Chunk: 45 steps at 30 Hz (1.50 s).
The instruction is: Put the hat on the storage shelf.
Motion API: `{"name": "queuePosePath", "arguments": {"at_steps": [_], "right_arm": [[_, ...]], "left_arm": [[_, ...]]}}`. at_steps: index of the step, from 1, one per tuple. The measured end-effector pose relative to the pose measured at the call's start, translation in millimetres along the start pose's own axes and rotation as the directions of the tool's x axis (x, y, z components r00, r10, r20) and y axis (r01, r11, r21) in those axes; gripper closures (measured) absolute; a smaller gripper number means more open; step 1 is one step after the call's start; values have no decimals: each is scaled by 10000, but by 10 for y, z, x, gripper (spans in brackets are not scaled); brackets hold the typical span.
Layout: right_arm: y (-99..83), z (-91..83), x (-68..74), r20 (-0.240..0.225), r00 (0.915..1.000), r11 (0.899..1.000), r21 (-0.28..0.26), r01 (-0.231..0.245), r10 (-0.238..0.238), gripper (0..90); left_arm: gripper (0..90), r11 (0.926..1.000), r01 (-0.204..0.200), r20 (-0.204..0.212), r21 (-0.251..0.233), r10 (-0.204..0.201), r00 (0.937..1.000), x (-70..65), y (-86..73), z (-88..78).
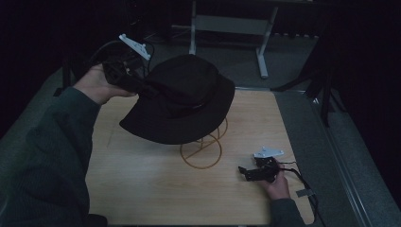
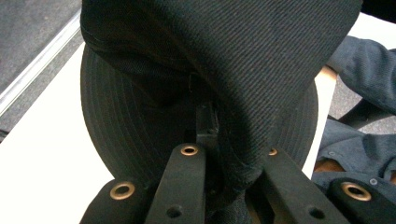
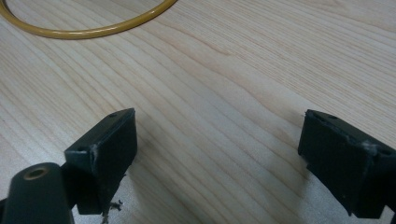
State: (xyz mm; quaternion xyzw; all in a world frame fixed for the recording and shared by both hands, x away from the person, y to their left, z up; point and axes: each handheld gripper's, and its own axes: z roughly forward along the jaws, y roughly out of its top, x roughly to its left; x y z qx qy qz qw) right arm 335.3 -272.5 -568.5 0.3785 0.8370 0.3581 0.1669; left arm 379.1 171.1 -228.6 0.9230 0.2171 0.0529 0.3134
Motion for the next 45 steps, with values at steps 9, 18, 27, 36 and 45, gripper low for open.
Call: {"name": "queuePosePath", "arguments": {"at_steps": [9, 18, 27, 36, 45], "right_arm": [[0, 0, -1, 0, 10000, 10000, -5, 6, -6, 116], [0, 1, 0, 10, 10000, 10000, -9, 0, 0, 116], [0, 1, 1, 3, 10000, 10000, -5, -6, 6, 116], [0, 1, 0, 6, 10000, 10000, -2, 5, -5, 116], [0, 1, 1, -4, 10000, 10000, -7, -9, 9, 116]], "left_arm": [[878, 9998, -180, 166, 77, 179, 9997, -33, 71, 96], [877, 9991, -371, 396, 221, 362, 9986, -69, 164, 238], [877, 9981, -551, 619, 277, 533, 9967, -104, 231, 366], [876, 9969, -655, 754, 438, 621, 9952, -123, 273, 517], [874, 9970, -544, 798, 552, 500, 9956, -104, 250, 608]]}}
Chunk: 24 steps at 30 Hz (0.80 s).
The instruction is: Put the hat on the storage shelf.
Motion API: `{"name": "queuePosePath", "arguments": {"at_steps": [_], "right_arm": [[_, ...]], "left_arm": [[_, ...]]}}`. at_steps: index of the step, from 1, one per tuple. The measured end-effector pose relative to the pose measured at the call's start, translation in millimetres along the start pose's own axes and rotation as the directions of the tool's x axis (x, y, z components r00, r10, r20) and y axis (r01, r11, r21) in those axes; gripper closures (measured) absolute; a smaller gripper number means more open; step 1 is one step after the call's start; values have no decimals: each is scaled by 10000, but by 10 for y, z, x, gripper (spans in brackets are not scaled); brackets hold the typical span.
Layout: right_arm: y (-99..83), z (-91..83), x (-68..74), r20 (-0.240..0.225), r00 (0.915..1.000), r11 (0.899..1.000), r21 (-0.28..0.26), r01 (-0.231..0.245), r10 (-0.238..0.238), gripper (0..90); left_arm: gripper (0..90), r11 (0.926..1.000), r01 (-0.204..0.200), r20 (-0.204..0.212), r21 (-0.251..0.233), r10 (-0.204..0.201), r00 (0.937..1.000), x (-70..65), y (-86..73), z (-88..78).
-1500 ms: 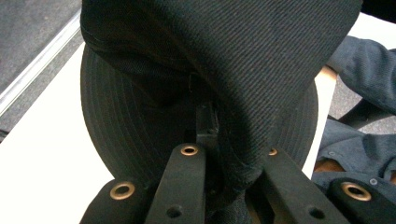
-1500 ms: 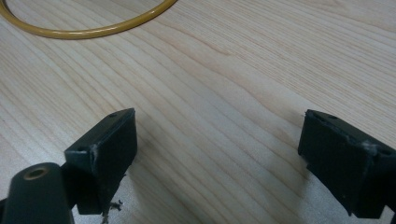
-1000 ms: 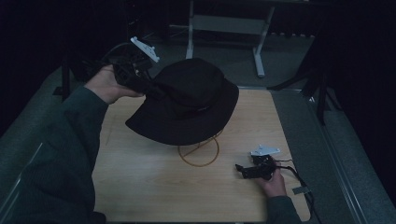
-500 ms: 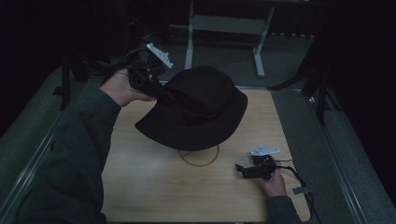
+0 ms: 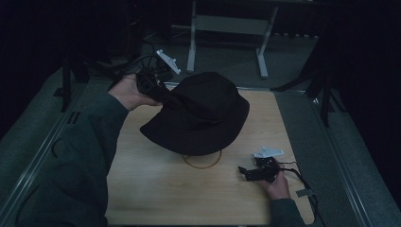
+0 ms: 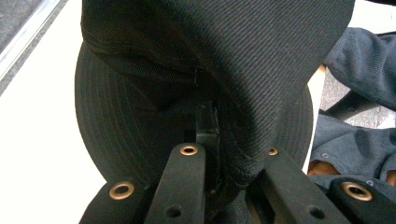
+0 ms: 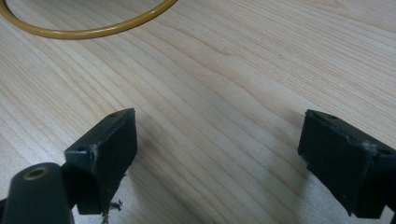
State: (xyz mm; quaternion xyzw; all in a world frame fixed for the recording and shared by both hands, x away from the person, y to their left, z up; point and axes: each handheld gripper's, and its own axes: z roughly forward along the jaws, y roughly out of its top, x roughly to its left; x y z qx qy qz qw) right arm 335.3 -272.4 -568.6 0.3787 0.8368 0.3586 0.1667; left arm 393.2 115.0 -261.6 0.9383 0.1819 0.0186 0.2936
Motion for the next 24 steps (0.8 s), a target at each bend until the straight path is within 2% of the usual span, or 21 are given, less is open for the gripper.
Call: {"name": "queuePosePath", "arguments": {"at_steps": [10, 20, 24], "right_arm": [[-1, -2, 0, 0, 10000, 10000, 3, 5, -5, 116], [-2, -3, 3, -23, 10000, 10000, -17, -17, 17, 116], [-3, -3, 3, -30, 10000, 10000, -12, -25, 25, 116]], "left_arm": [[858, 9997, 179, 1, 140, -179, 9998, 45, -46, 95], [811, 9966, 85, 23, 819, -87, 10000, 52, -117, 323], [757, 9939, 285, -86, 1062, -277, 9996, 63, -135, 403]]}}
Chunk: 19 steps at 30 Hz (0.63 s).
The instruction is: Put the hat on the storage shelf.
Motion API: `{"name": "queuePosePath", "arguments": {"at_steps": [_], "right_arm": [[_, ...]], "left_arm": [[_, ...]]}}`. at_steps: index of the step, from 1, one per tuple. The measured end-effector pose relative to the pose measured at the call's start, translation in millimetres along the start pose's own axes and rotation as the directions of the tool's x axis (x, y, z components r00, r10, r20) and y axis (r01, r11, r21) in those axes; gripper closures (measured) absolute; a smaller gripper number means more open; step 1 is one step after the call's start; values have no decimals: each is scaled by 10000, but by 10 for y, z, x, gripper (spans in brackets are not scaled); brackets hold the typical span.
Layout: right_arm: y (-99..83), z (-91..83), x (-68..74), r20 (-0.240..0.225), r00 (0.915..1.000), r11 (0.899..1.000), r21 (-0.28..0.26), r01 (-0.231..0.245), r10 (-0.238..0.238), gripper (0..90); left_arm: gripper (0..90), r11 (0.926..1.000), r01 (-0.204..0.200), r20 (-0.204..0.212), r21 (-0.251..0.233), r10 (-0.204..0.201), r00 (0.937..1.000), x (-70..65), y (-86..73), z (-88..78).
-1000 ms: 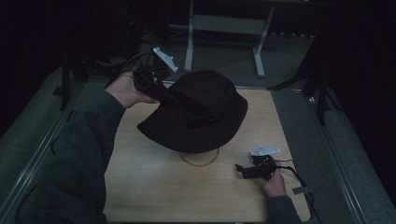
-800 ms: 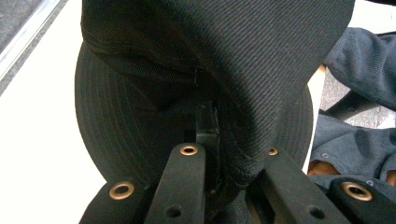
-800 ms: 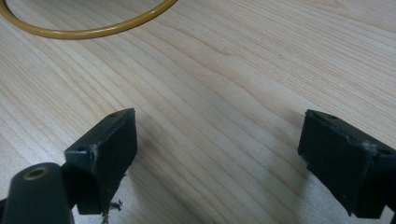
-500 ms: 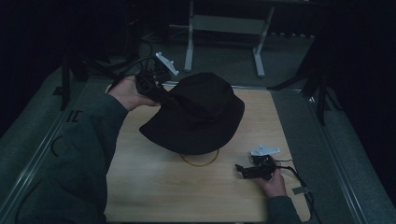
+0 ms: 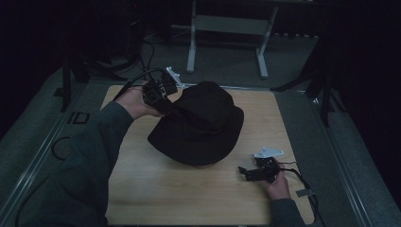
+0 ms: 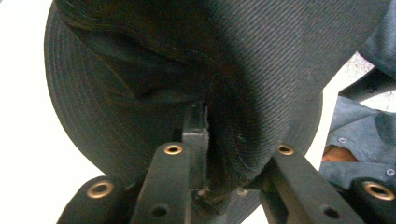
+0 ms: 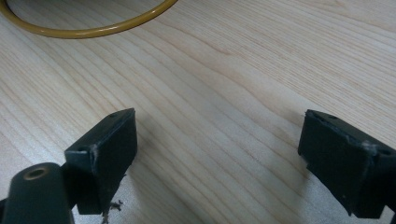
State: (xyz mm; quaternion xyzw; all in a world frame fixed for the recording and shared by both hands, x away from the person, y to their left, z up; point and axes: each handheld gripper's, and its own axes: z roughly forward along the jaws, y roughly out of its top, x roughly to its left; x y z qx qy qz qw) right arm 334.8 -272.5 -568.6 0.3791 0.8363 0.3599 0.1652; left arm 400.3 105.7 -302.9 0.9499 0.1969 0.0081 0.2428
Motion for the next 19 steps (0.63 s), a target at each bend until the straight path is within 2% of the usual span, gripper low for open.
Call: {"name": "queuePosePath", "arguments": {"at_steps": [1, 2, 3, 4, 5, 6, 7, 8, 9, 10, 11, 14, 16, 17, 19], "right_arm": [[0, 0, 0, 0, 10000, 10000, -2, 5, -5, 116], [0, 0, 0, 0, 10000, 10000, -2, 5, -5, 116], [0, -1, 0, 0, 10000, 10000, 1, 7, -7, 116], [0, -1, 0, 0, 10000, 10000, 1, 7, -7, 116], [0, -1, 0, -1, 10000, 10000, -1, 7, -7, 116], [0, -1, 0, -1, 10000, 10000, -1, 7, -7, 116], [-1, -1, -1, -3, 10000, 10000, -4, 8, -8, 116], [-1, -1, 0, -2, 10000, 10000, -3, 5, -5, 116], [-1, -1, 0, -3, 10000, 10000, -5, 6, -6, 116], [-1, -1, 0, -3, 10000, 10000, -5, 6, -6, 116], [-1, -1, -1, -5, 10000, 10000, -5, 8, -8, 116], [-1, -2, 0, -8, 10000, 10000, -1, 6, -6, 116], [-2, -2, -1, -8, 10000, 10000, -3, 9, -9, 116], [-2, -2, -1, -7, 10000, 10000, -2, 8, -8, 116], [-2, -2, -1, -7, 10000, 10000, -2, 6, -6, 116]], "left_arm": [[739, 9998, 187, 60, 3, -187, 9998, 11, -5, 30], [715, 9998, 187, 60, 3, -187, 9998, 11, -5, 30], [659, 9993, 383, 177, -41, -383, 9991, 27, -9, 47], [629, 9993, 383, 177, -41, -383, 9991, 27, -9, 47], [568, 9979, 625, 207, -143, -622, 9978, 38, -16, 43], [533, 9979, 625, 207, -143, -622, 9978, 38, -16, 43], [533, 9971, 709, 157, -286, -704, 9974, 41, -24, 31], [476, 9963, 781, 78, -365, -779, 9969, 43, -30, 17], [379, 9945, 944, -35, -452, -946, 9955, 53, -38, -14], [348, 9945, 944, -35, -452, -946, 9955, 53, -38, -14], [308, 9913, 1150, -158, -637, -1162, 9931, 63, -53, -53], [262, 9877, 1294, -241, -877, -1320, 9910, 66, -79, -101], [260, 9842, 1379, -287, -1112, -1419, 9895, 66, -109, -156], [263, 9792, 1486, -186, -1385, -1526, 9881, 65, -144, -211], [275, 9778, 1490, -203, -1472, -1536, 9879, 66, -168, -245]]}}
